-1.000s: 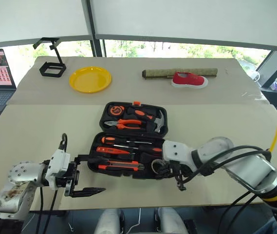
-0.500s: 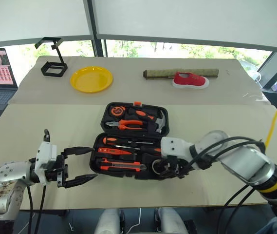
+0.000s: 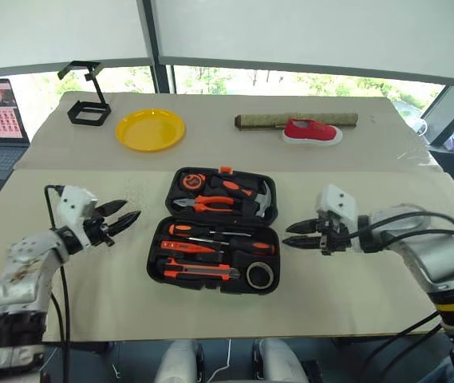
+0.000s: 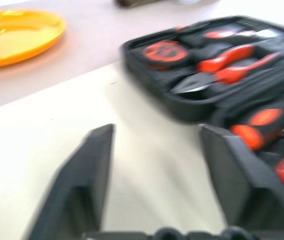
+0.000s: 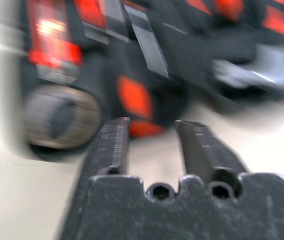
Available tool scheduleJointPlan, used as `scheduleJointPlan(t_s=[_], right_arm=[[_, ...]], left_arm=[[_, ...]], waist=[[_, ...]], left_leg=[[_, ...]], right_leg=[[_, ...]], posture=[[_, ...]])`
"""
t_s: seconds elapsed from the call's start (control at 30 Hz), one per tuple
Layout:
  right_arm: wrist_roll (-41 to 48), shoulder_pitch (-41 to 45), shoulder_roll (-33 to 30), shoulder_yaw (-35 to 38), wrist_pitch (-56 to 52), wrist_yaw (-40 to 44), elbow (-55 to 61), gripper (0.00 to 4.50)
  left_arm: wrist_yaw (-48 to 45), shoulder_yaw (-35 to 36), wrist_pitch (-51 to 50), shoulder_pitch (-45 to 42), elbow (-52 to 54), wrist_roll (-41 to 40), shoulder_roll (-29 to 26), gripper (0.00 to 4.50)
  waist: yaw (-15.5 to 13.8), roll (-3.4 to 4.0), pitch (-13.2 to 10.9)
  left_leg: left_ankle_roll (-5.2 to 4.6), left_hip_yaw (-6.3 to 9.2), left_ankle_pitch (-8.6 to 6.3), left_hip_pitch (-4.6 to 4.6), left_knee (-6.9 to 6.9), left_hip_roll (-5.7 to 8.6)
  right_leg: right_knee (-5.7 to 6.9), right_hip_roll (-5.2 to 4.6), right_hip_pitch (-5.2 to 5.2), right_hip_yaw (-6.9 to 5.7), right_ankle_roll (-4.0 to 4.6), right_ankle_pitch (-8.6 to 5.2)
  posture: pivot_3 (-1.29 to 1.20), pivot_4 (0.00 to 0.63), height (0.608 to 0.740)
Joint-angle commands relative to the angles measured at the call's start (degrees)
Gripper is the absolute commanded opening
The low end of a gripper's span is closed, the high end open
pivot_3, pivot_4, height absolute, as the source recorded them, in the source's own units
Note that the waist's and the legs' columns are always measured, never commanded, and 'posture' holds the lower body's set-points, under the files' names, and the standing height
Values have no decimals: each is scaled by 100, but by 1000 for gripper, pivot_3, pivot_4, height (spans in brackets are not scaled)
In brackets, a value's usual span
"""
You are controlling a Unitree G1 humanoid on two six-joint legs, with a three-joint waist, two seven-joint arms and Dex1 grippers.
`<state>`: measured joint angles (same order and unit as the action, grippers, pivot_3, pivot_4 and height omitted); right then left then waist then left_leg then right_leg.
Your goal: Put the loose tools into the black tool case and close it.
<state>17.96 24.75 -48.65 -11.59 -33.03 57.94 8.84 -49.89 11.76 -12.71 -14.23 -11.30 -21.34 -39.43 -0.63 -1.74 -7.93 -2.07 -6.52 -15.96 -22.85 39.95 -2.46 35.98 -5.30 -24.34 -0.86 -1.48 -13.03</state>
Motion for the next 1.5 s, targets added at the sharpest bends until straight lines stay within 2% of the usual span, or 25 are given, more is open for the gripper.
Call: scheduleJointPlan(t_s=[0.03, 0.07, 0.13, 0.33, 0.57, 0.83, 0.93, 1.03, 1.13, 1.2, 1.27, 1.33, 1.37, 1.4, 1.47, 1.5], right_arm=[[-683, 113, 225, -194, 622, -404, -438, 426], [-746, 133, 327, -210, 672, -437, -524, 0], [-822, 174, 527, -262, 747, -470, -611, 0], [-948, 355, 1002, -194, 900, -604, -914, 0], [-982, 448, 1066, -230, 885, -393, -1016, 0], [-1007, 226, 948, -117, 854, -365, -832, 0], [-1101, 145, 837, -49, 964, -406, -945, 0], [-1000, 46, 768, 230, 959, -492, -978, 0], [-690, 9, 588, 579, 632, -302, -863, 809], [-315, 63, 644, 875, 203, -295, -732, 1530], [311, 282, 875, 1305, -663, -481, -552, 2185], [146, 694, 610, 946, -1956, -653, -349, 2770], [96, 880, 449, 670, -2384, -593, -282, 3380], [149, 1060, 435, 557, -2754, -615, -282, 3581], [338, 1553, 710, 591, -3532, -841, -577, 4255], [329, 1796, 845, 571, -3837, -982, -771, 4410]], left_arm=[[230, -321, 94, -377, -252, 363, 189, 1159], [270, -409, 54, -454, -282, 417, 276, 514], [197, -700, 32, -548, -302, 562, 416, 31], [-200, -1045, 50, -540, -221, 591, 579, 31], [-417, -1152, -33, -204, 179, 562, 594, 31], [-305, -1048, -306, 297, 904, 413, 563, 31], [-141, -874, -516, 424, 1004, 358, 569, 31], [-70, -503, -890, 558, 1169, -37, 545, 31], [152, -126, -1632, 651, 1448, -295, 282, 758], [315, 74, -2295, 613, 1551, -465, 66, 1540], [422, 159, -2999, 481, 1588, -551, -255, 2276], [297, 67, -3817, 268, 1635, -704, -734, 2893], [229, -1, -4236, 123, 1656, -837, -905, 3431], [169, -59, -4583, -23, 1673, -976, -1022, 3662], [175, -190, -5078, -412, 1678, -1136, -1097, 4421], [240, -273, -5199, -626, 1655, -1126, -1077, 4491]], waist=[[17, -2, -2], [37, -1, -2], [47, -2, -2], [37, -2, -2], [9, 0, -2], [13, 0, -2], [3, 0, -2], [17, 0, -3], [29, 0, -4], [37, -1, -4], [66, -1, -4], [113, 4, -12], [128, 6, -16], [132, 7, -16], [130, 6, -16], [130, 6, -16]], left_leg=[[0, -2, 0, 3, 1, 2], [3, -4, 2, -6, 0, -1], [14, -4, 8, -6, -2, -3], [8, -3, 5, -6, 1, -2], [2, -2, 1, -6, 2, -6], [-1, 0, -1, -5, 0, -9], [-3, 0, -2, -6, -2, -9], [-3, 0, -2, -4, -1, -9], [-1, 1, -1, -2, -1, -14], [1, 4, 0, 0, -1, -16], [4, 6, 2, 6, -4, -19], [12, 7, 7, 8, -5, -25], [16, 8, 10, 8, -4, -24], [17, 9, 14, 7, -7, -24], [16, 10, 15, 11, -9, -23], [17, 10, 15, 11, -9, -23]], right_leg=[[4, 0, 2, 0, 0, 0], [1, 4, -7, 0, 1, 0], [2, 6, -9, 2, 1, 0], [0, 4, -4, 2, 0, 0], [-2, 0, -3, 2, -1, 1], [-5, -1, -2, 2, -1, 1], [-8, -3, -2, 2, -2, 1], [-4, -3, -2, 4, -2, 1], [2, 0, -3, 4, -2, 0], [5, 3, -3, 3, 0, 1], [8, 6, 0, 3, 4, 2], [12, 11, -2, 4, 13, 7], [19, 10, -3, 5, 15, 9], [17, 10, -7, 4, 18, 10], [17, 10, -5, 3, 19, 10], [17, 10, -5, 2, 19, 10]], posture=[[0, 150, 740], [0, 150, 740], [0, 150, 740], [0, 150, 740], [0, 150, 740], [0, 150, 740], [0, 150, 740], [0, 150, 740], [0, 150, 740], [0, 150, 740], [0, 150, 740], [0, 150, 740], [0, 150, 740], [0, 150, 740], [0, 150, 740], [0, 150, 740]])
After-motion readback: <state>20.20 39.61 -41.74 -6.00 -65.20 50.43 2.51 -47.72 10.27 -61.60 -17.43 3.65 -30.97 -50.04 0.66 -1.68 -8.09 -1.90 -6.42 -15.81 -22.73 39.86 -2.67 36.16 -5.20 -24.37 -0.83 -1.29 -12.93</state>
